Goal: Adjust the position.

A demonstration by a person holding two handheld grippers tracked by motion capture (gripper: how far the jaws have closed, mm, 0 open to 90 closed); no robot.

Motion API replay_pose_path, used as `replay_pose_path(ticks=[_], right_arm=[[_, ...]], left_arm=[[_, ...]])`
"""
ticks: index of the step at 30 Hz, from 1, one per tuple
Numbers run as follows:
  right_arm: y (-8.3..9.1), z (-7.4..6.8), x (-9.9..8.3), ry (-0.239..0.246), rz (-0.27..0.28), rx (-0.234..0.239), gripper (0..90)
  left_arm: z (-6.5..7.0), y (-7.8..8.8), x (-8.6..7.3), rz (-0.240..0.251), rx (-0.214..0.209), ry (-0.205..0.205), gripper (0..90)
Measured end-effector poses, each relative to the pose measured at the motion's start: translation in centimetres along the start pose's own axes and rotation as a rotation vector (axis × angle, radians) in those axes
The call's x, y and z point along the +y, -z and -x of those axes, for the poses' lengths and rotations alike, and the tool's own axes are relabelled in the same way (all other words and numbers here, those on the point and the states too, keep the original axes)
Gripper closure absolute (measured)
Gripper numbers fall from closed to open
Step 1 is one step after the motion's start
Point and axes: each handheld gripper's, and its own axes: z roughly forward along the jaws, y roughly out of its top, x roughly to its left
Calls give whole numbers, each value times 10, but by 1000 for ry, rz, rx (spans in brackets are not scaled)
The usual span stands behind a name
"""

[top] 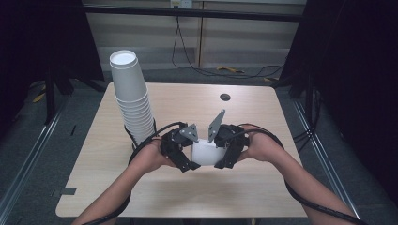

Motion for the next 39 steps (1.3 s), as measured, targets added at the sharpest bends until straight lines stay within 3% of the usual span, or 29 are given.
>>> replay_pose_path(ticks=[5, 17, 22, 31, 34, 36, 39], right_arm=[[-2, -1, 3, 14, -27, -10, 209], [-7, -1, -1, -5, -3, 12, 258], [-5, -1, -7, -20, 48, 13, 256], [-2, 1, -20, -37, 144, 18, 252], [-2, 2, -26, -44, 184, 18, 250], [-2, 3, -30, -52, 239, 34, 249], [-3, 3, -35, -60, 278, 31, 247]], left_arm=[[1, -1, 1, -8, -5, -2, 135], [1, -2, 1, 3, -23, -7, 141], [1, -1, 2, 25, -13, -14, 113], [-2, 2, -2, 66, -12, 14, 25], [-2, 4, -2, 101, -20, 36, 0], [-2, 5, -2, 112, -22, 33, 0], [-1, 6, -1, 132, -31, 34, 0]])
